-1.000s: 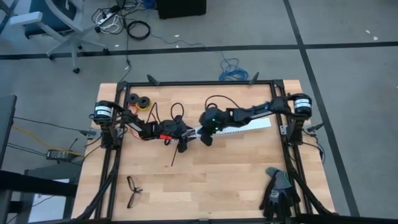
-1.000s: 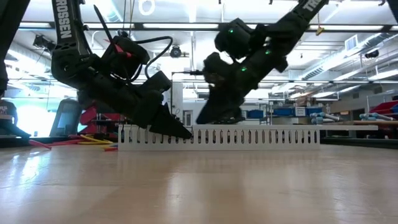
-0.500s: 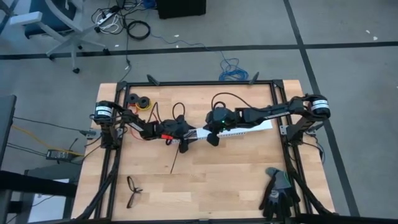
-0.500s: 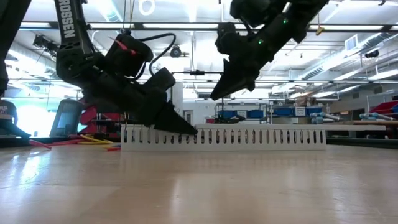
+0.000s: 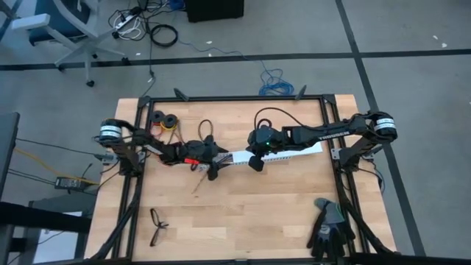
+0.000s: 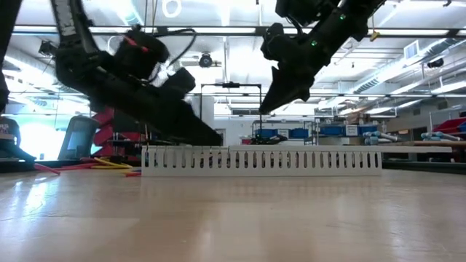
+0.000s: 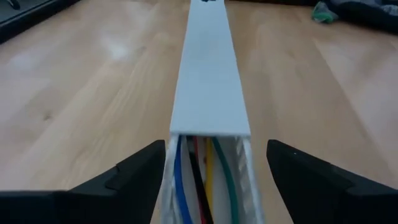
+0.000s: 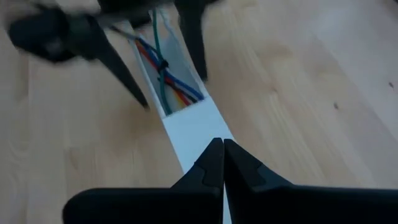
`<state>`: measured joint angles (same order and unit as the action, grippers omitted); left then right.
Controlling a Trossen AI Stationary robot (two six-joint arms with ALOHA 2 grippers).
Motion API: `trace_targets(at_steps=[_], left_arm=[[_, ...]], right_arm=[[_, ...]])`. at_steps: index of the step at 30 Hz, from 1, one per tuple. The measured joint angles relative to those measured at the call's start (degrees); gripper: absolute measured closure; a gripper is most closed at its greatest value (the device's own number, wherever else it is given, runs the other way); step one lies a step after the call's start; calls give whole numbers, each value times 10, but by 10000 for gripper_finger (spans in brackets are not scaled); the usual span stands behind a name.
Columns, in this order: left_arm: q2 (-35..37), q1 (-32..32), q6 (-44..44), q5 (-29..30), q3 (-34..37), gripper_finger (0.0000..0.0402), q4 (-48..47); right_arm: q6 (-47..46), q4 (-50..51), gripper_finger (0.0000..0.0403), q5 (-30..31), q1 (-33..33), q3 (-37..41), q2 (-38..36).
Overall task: Ziptie cables
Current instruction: Close the white cable duct
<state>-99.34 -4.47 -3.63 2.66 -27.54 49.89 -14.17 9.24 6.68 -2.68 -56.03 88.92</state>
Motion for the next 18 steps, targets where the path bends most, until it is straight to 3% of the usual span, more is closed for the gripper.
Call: trace_targets(at_steps=[8,18], left_arm=[[43,7,-52,3,74,111,3],[37,27,-11,-2,49,111,-17]], right_arm=[[-3,14,403,13,-1,0,0],[-25,30,403,15,-8,0,0]])
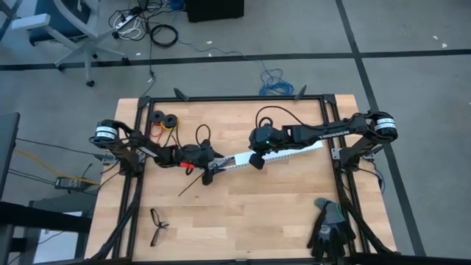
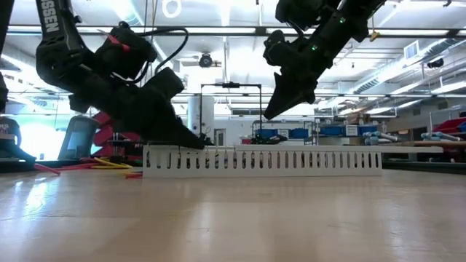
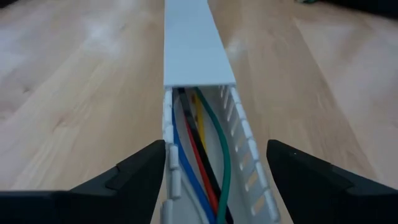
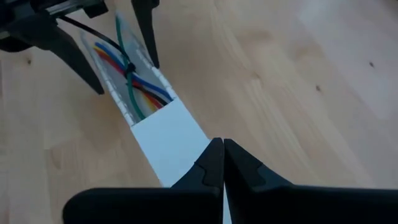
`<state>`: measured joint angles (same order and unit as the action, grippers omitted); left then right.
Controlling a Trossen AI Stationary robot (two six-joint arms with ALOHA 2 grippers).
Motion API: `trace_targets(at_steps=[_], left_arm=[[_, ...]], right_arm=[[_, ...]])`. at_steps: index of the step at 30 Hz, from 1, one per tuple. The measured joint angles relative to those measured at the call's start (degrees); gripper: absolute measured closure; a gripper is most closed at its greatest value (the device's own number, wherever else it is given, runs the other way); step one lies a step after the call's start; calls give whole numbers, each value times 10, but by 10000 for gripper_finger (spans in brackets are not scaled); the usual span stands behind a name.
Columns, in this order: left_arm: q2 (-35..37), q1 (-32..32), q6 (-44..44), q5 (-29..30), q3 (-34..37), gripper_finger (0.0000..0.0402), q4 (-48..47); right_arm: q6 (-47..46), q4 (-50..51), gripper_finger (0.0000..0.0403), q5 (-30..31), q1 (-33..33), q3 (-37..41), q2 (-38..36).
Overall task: Ziptie cables
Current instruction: Close the white cable duct
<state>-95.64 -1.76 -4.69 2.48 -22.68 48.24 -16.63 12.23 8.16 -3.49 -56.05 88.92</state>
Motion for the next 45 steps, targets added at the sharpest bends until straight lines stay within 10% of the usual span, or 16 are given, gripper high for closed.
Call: trace_targets(at_steps=[20,34,45], left_arm=[[-13,0,-16,6,-9,169,-45],[-12,0,-16,20,-9,187,-41],[-13,0,-16,22,-9,178,-38]], right_arm=[[-124,60,403,-4,13,38,0],[-40,-283,403,-154,-9,-22,207],[44,-189,403,-67,25,-22,81]])
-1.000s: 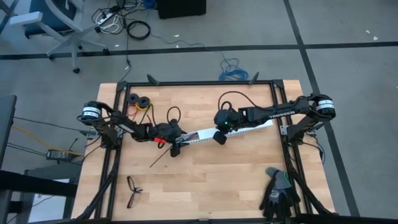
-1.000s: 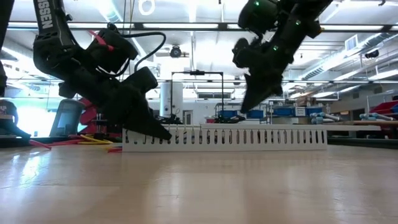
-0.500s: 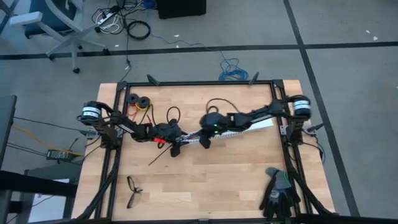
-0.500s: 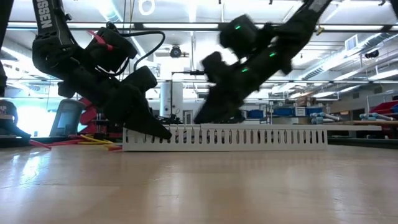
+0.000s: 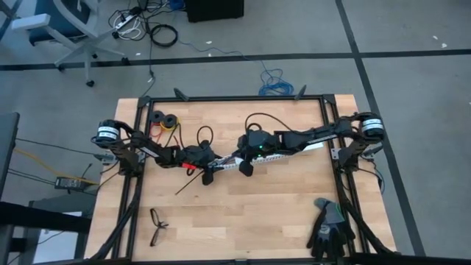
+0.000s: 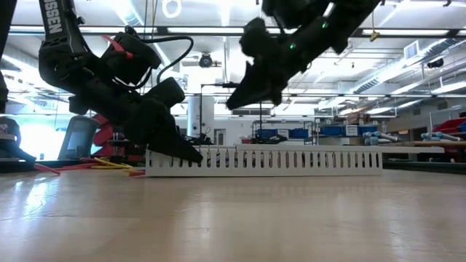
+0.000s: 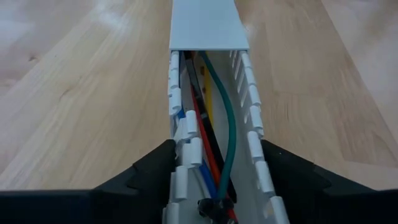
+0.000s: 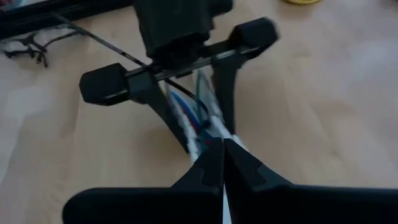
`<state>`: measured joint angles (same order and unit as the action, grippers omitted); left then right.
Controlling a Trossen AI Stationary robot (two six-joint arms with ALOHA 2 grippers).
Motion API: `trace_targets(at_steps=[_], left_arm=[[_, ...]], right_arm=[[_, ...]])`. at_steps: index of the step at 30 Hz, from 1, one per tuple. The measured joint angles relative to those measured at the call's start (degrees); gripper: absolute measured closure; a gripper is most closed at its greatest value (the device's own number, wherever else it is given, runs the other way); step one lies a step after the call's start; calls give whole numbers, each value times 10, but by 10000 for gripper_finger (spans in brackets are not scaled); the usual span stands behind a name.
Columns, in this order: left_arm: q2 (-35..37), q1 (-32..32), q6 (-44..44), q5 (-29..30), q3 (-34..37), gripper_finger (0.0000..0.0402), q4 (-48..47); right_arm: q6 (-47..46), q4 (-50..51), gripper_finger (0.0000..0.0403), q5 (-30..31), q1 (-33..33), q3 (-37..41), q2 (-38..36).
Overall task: Ziptie cables
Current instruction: Close the white cable duct
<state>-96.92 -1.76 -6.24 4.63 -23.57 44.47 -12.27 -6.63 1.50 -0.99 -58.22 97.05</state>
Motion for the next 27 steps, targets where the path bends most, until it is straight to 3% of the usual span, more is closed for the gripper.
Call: trace_targets(at_steps=[6,11,27], left_arm=[[0,0,3,-2,0,125,6],[0,0,13,9,-2,93,10],[-84,0,35,15,-82,112,10]], right_arm=[[0,83,403,54,7,0,-43],[-1,95,403,69,9,0,-56],[-10,124,403,71,18,0,-55]])
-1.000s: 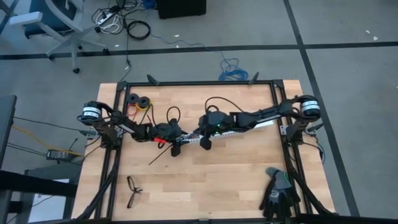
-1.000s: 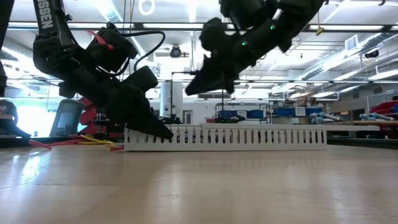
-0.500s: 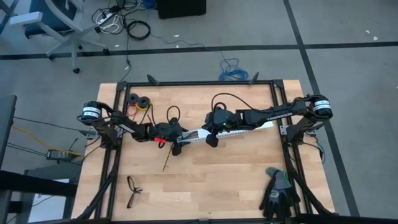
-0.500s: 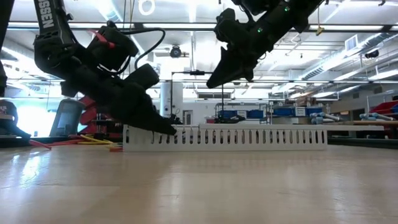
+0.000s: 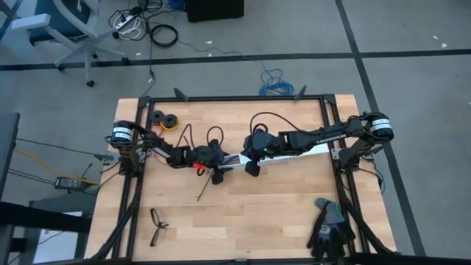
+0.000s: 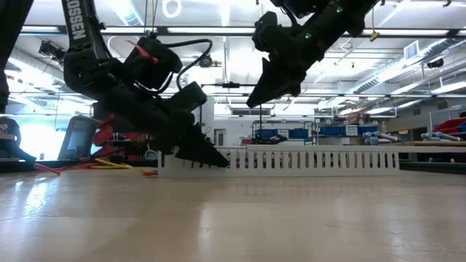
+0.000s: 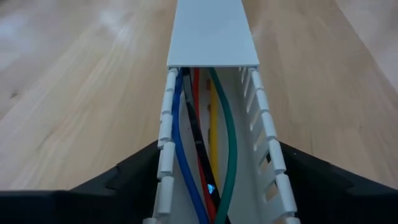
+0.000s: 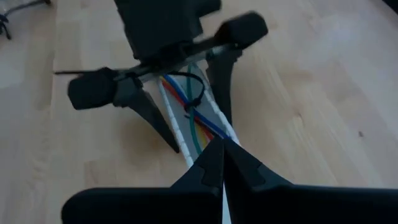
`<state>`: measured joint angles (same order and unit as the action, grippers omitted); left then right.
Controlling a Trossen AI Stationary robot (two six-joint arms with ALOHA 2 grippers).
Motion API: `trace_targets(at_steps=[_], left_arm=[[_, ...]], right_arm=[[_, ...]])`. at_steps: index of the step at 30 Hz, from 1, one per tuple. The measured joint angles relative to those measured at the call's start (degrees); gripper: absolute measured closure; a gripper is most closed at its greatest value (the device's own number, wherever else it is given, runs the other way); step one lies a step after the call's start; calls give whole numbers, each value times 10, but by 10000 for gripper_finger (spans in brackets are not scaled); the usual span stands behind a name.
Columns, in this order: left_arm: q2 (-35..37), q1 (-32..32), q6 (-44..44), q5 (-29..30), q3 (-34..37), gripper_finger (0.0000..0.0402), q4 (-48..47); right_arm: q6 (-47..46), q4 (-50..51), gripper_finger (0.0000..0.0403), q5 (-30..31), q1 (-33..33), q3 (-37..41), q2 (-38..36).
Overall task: Ziptie cables
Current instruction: Close the white cable duct
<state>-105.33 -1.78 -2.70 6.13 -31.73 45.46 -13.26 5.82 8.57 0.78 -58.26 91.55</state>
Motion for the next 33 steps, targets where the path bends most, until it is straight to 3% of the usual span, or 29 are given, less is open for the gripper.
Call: trace_targets(at_steps=[15,26,33], left_arm=[[-1,0,64,26,-7,115,13],[-1,0,98,13,-8,115,14],[-1,0,97,7,-8,137,13]], right_arm=[[-12,36,403,23,2,0,0],[-32,67,403,24,3,0,0],[-82,81,403,47,6,47,-23]])
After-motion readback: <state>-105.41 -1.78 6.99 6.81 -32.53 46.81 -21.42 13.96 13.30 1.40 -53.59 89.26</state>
